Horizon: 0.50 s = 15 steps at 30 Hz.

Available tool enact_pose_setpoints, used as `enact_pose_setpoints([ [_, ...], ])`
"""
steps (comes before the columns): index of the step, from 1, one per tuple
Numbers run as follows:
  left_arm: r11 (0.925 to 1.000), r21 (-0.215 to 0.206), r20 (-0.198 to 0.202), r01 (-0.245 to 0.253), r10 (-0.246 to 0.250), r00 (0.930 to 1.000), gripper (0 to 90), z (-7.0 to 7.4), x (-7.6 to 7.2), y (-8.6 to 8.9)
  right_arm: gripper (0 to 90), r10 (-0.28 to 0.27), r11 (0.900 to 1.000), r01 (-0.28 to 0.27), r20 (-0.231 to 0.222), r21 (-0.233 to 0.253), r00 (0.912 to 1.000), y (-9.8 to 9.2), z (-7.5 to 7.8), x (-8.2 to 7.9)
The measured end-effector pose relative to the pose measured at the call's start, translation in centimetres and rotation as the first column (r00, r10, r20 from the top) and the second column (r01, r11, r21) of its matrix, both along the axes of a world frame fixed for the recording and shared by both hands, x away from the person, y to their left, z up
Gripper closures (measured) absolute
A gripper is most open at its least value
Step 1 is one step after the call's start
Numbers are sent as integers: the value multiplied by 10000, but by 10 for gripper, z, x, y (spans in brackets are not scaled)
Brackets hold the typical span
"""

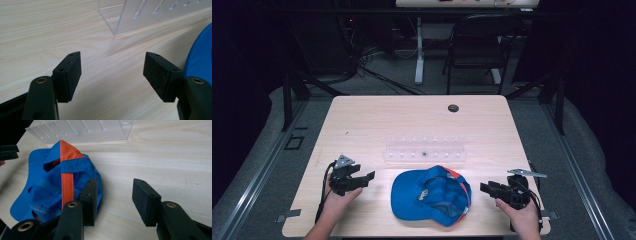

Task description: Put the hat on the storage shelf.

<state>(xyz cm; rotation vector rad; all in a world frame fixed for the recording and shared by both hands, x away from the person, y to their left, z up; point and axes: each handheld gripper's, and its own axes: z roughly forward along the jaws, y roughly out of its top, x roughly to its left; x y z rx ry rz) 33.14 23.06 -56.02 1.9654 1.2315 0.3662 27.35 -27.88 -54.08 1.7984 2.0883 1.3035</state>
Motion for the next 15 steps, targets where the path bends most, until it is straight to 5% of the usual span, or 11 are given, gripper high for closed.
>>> enact_pose_setpoints([
  [8,9999,128,29,104,-104,9999,321,-1,-1,-4,607,469,9968,-432,-535,669,9975,8,8,-1],
  [15,9999,116,66,104,-104,9999,321,-2,-1,-5,614,1463,9865,-1389,-851,867,9856,23,14,-3],
])
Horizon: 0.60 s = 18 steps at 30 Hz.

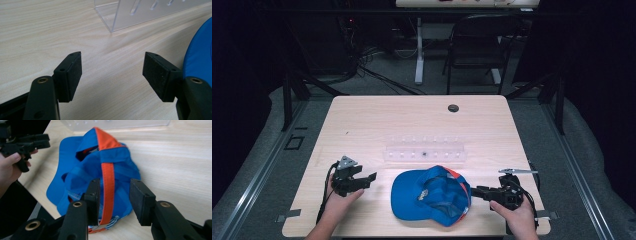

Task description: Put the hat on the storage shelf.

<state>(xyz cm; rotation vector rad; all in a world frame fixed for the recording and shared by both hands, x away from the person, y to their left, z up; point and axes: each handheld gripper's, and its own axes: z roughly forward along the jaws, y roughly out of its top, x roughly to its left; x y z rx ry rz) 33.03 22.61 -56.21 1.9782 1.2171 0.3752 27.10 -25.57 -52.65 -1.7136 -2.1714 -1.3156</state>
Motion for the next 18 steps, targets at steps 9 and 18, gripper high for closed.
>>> enact_pose_setpoints([
  [9,10000,68,19,35,-35,10000,329,1,0,1,631,678,9975,-667,-492,246,9965,9,-9,2],
  [18,10000,58,14,5,-5,10000,328,0,0,1,639,766,9968,-755,-426,267,9962,15,-16,4],
])
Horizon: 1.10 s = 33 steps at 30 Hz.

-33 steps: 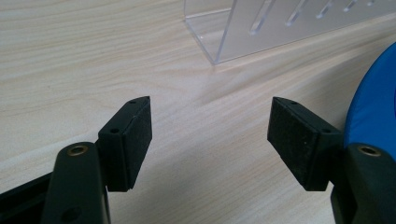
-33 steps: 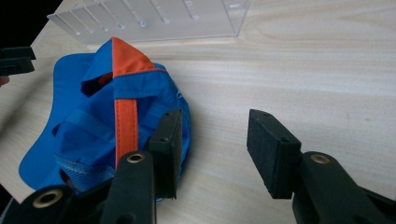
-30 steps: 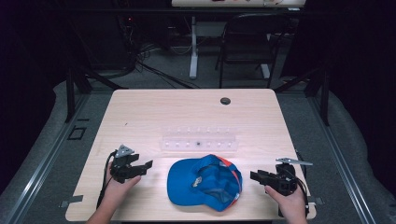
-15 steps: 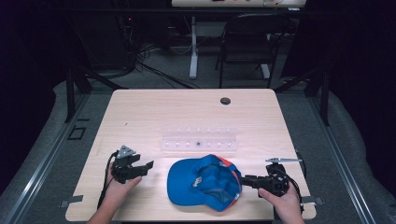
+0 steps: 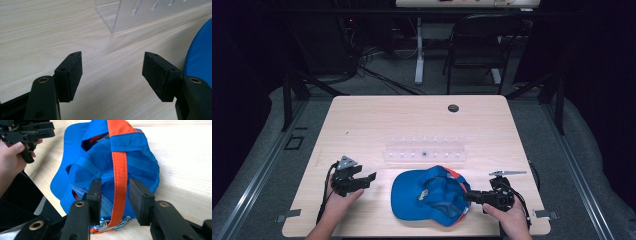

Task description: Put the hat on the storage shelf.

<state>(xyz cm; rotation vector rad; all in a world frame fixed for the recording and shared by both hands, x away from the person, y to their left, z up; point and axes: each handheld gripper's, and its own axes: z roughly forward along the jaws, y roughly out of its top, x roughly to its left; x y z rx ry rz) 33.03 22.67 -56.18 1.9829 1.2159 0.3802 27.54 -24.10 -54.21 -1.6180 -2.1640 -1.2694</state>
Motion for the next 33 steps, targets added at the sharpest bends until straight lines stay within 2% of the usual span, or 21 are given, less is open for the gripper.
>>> enact_pose_setpoints([
  [5,10000,5,-19,-13,13,10000,328,0,0,0,679,61,10000,-59,-234,59,9997,1,-3,1],
  [9,10000,48,34,-57,56,10000,328,-1,1,0,715,107,9999,-107,-136,-48,9999,3,-4,0],
  [15,10000,21,63,-56,55,10000,329,-1,1,0,754,64,9993,-57,-181,361,9998,0,-1,2],
  [18,10000,12,48,-65,65,10000,333,-1,1,0,770,22,9992,-15,-170,412,9999,-1,2,3],
  [24,9999,-20,22,-102,102,9999,333,-1,1,0,720,320,9993,-311,-435,228,9985,-2,3,5],
  [28,10000,-16,-44,-74,74,10000,333,-1,1,0,698,369,9988,-345,-682,357,9970,-2,-2,6],
  [33,9999,-18,22,-109,109,9999,333,-1,1,0,725,613,9977,-586,-864,338,9944,0,-6,5],
])
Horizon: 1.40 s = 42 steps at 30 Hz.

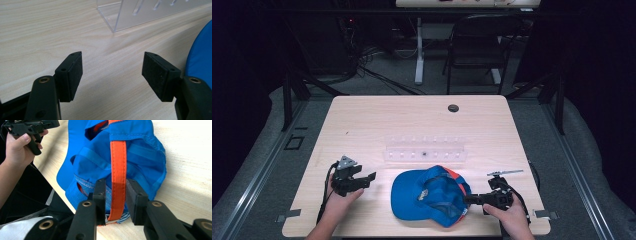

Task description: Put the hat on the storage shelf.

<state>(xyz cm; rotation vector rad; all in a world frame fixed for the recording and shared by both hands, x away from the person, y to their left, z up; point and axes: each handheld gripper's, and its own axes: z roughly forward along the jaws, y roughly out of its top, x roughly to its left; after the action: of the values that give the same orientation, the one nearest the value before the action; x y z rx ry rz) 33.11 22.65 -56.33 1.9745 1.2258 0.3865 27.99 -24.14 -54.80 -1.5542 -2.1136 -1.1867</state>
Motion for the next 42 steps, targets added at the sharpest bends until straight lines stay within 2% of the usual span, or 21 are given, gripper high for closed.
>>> enact_pose_setpoints([
  [8,10000,16,-19,13,-13,10000,333,0,0,0,770,43,9999,-43,53,127,10000,1,6,0],
  [16,10000,41,-1,19,-19,10000,333,1,0,1,774,-256,9994,262,-256,234,9993,0,9,4],
  [22,10000,55,45,5,-5,10000,333,0,0,1,776,-657,9973,666,-294,305,9974,0,15,8],
  [23,10000,59,43,12,-12,10000,333,0,0,1,776,-586,9979,593,-279,276,9979,-1,16,8],
  [30,9999,93,31,49,-49,10000,338,0,0,1,778,-834,9956,853,-513,377,9952,-6,27,14],
  [42,9999,129,24,94,-95,10000,338,0,0,0,779,-818,9962,834,-637,237,9946,-14,50,20],
])
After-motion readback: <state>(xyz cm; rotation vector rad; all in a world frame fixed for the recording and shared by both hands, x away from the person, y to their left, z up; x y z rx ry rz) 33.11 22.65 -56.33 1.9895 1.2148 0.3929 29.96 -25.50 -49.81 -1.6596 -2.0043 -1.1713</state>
